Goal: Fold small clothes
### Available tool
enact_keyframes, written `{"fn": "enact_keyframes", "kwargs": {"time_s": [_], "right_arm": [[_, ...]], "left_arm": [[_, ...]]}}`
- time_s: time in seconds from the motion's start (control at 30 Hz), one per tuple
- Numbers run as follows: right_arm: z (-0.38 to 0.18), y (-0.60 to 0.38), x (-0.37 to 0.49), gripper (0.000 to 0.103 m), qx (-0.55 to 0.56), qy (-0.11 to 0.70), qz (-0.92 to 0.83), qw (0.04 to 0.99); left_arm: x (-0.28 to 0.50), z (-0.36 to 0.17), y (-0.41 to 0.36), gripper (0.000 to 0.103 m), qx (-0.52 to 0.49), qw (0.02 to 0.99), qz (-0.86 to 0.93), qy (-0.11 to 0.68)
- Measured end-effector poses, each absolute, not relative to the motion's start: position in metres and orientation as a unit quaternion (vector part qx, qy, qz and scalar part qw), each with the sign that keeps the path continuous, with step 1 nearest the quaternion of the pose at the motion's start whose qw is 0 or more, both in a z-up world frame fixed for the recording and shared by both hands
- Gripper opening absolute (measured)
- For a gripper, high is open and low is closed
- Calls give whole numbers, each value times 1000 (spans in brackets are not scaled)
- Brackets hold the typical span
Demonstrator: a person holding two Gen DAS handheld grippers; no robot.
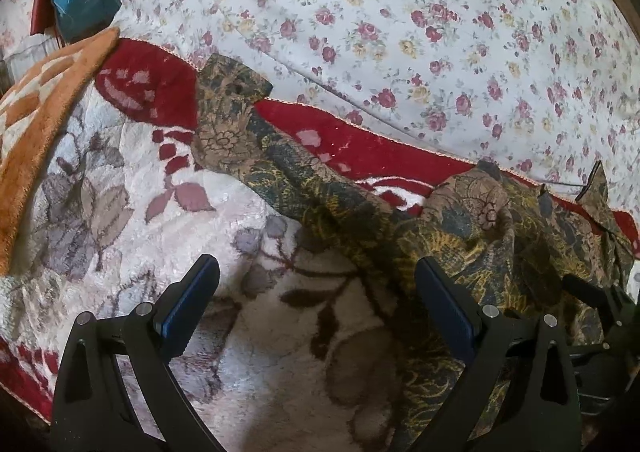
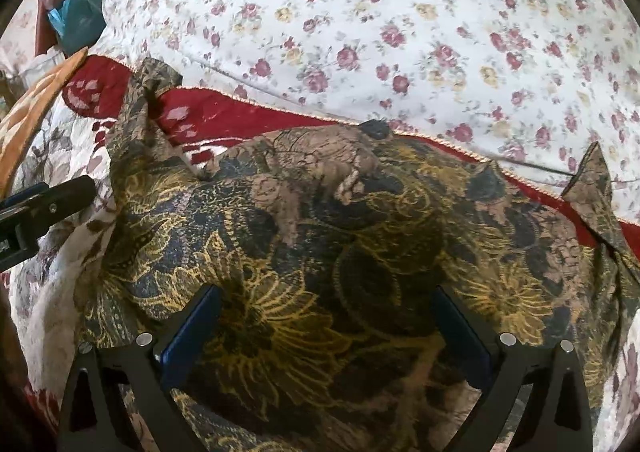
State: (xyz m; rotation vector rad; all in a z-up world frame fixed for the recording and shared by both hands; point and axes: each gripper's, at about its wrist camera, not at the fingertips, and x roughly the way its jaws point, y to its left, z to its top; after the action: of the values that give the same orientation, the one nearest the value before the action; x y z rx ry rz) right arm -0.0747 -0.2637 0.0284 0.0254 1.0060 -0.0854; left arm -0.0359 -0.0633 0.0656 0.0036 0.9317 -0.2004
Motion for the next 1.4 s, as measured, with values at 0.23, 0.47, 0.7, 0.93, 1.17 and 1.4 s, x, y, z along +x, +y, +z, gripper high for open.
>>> {"fn": "enact_keyframes", "kwargs": {"time_s": [0.23,0.47,0.7,0.93,1.17,1.4], "right_arm": [[26,-252,-62,103,9,483,-16,876],[22,-242,-47,103,15,486,2,874],[25,-237,-40,103,20,486,7,874],[32,-231,-33,103,6,481,11,877],[38,-209,-8,103,-21,471,33,881],[57,-187,33,91,-12,450,75,890]], "left_arm": [[-23,58,-38,98,-26,879,-66,471],[-17,55,-28,98,-38,877,-49,477],[-16,54,-31,98,-31,876,-53,479],[-15,55,-20,98,-34,878,-29,477],[-9,44,11,98,-44,865,32,500],[-6,31,45,98,-87,847,79,519]]}}
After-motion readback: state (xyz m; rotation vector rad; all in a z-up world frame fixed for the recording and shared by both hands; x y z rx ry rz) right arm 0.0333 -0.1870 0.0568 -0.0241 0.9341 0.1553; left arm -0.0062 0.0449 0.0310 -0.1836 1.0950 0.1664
